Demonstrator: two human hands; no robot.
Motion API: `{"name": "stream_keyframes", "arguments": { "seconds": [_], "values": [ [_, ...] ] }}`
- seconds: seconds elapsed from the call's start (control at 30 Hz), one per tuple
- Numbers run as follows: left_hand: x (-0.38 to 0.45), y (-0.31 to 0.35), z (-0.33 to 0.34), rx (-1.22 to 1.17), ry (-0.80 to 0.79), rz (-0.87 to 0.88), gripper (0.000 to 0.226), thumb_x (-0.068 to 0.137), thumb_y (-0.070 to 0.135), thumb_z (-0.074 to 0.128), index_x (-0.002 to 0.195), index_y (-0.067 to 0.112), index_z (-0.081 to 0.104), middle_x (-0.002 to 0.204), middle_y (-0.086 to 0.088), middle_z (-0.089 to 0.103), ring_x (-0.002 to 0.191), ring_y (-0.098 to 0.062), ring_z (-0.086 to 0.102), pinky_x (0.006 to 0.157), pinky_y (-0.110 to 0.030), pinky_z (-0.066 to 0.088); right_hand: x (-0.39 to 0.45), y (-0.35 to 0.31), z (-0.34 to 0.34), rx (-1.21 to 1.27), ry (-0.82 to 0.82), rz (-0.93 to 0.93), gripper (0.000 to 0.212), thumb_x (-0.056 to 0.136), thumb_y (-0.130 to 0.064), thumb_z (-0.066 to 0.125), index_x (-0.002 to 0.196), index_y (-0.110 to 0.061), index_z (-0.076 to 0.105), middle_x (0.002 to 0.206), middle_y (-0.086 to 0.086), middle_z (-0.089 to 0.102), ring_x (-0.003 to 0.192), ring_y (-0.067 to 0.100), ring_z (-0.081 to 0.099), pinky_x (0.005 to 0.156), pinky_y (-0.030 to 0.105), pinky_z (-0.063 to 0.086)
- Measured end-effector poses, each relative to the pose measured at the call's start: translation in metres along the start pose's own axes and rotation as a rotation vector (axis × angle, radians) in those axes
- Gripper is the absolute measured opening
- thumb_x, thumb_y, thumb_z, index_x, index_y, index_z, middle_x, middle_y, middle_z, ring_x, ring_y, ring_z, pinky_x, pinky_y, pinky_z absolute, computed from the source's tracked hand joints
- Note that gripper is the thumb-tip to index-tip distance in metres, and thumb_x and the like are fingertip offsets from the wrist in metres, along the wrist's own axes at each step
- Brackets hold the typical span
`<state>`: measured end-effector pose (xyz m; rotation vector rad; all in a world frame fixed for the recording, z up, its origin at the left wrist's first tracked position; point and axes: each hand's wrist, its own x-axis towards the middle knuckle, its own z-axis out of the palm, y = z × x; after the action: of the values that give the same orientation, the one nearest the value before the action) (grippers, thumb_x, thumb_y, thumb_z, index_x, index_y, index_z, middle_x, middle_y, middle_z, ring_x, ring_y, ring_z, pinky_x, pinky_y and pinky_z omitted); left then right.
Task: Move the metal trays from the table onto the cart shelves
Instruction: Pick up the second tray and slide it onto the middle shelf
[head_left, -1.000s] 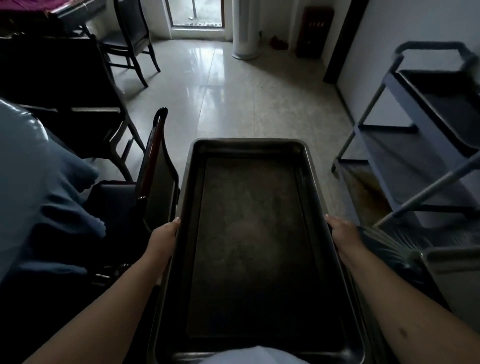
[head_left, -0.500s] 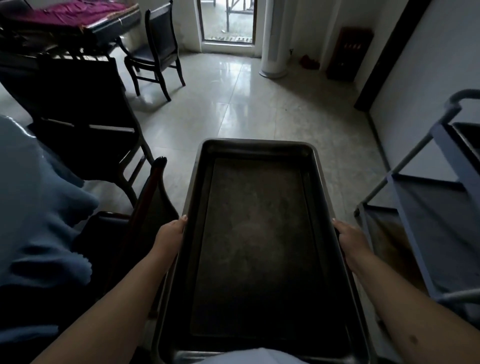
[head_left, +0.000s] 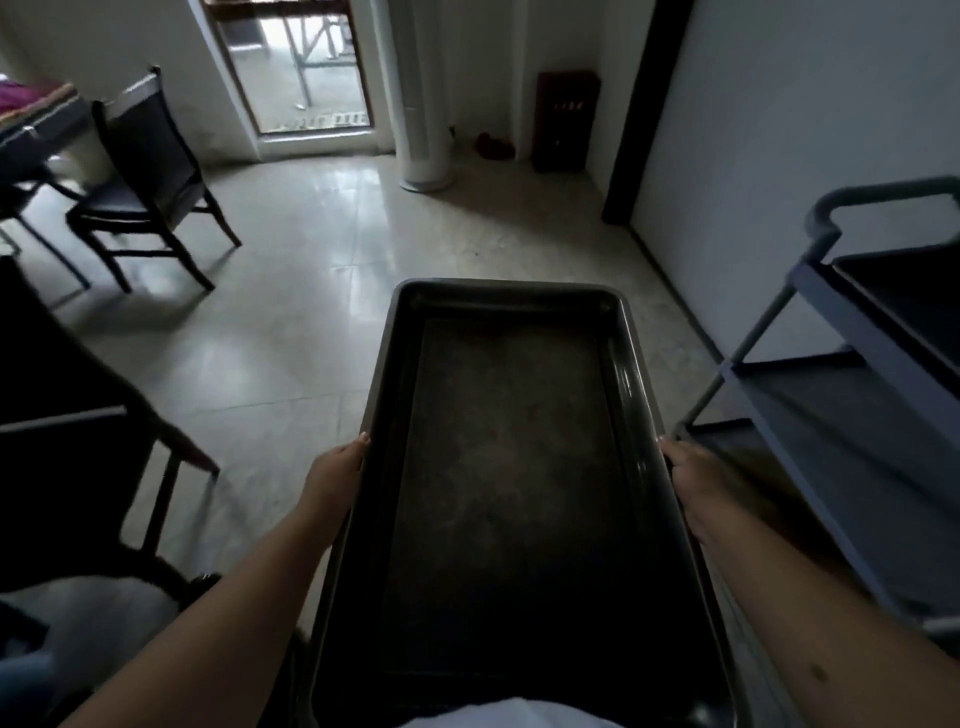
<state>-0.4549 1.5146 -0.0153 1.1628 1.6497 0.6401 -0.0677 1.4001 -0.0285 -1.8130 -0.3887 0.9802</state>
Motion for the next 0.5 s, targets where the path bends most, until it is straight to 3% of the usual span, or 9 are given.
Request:
{"name": "stream_keyframes", "arguments": {
  "seconds": [0.13, 0.23, 0.4, 0.5],
  "values": [
    [0.064, 0.038, 0.034, 0.067, -0.108, 0.016, 0.04, 0.102, 0.043, 0.051, 0.094, 0.012, 0.075, 0.086, -0.009, 0.071, 0.083, -0.029, 0.069, 0.082, -0.043, 0.056, 0.038, -0.01, -0.002, 0.035, 0.083, 0.053, 0.032, 0.094, -0.028, 0.054, 0.105, -0.002, 0.068, 0.098, 0.021, 0.069, 0.089, 0.033, 0.066, 0.08, 0.045, 0.052],
    [0.114, 0.072, 0.064, 0.1, -0.159, 0.048, 0.04, 0.101, 0.046, 0.05, 0.094, 0.016, 0.074, 0.086, -0.007, 0.071, 0.083, -0.026, 0.068, 0.073, -0.038, 0.054, 0.082, -0.027, -0.002, 0.055, 0.112, 0.068, 0.032, 0.093, -0.031, 0.056, 0.093, -0.002, 0.07, 0.086, 0.018, 0.07, 0.073, 0.029, 0.067, 0.065, 0.036, 0.05],
    [0.181, 0.135, 0.099, 0.146, -0.184, 0.084, 0.038, 0.1, 0.048, 0.051, 0.086, 0.021, 0.073, 0.08, -0.003, 0.072, 0.076, -0.019, 0.069, 0.056, -0.029, 0.051, 0.155, -0.059, 0.005, 0.15, 0.187, 0.076, 0.022, 0.089, -0.03, 0.061, 0.083, -0.011, 0.072, 0.071, 0.007, 0.073, 0.06, 0.018, 0.07, 0.055, 0.028, 0.051],
    [0.208, 0.158, 0.114, 0.157, -0.222, 0.065, 0.04, 0.097, 0.052, 0.054, 0.084, 0.022, 0.075, 0.069, 0.002, 0.076, 0.068, -0.015, 0.072, 0.048, -0.022, 0.052, 0.181, -0.068, 0.007, 0.131, 0.205, 0.114, 0.023, 0.091, -0.032, 0.058, 0.083, -0.014, 0.07, 0.073, 0.006, 0.072, 0.066, 0.019, 0.069, 0.056, 0.028, 0.05]
  ]
}}
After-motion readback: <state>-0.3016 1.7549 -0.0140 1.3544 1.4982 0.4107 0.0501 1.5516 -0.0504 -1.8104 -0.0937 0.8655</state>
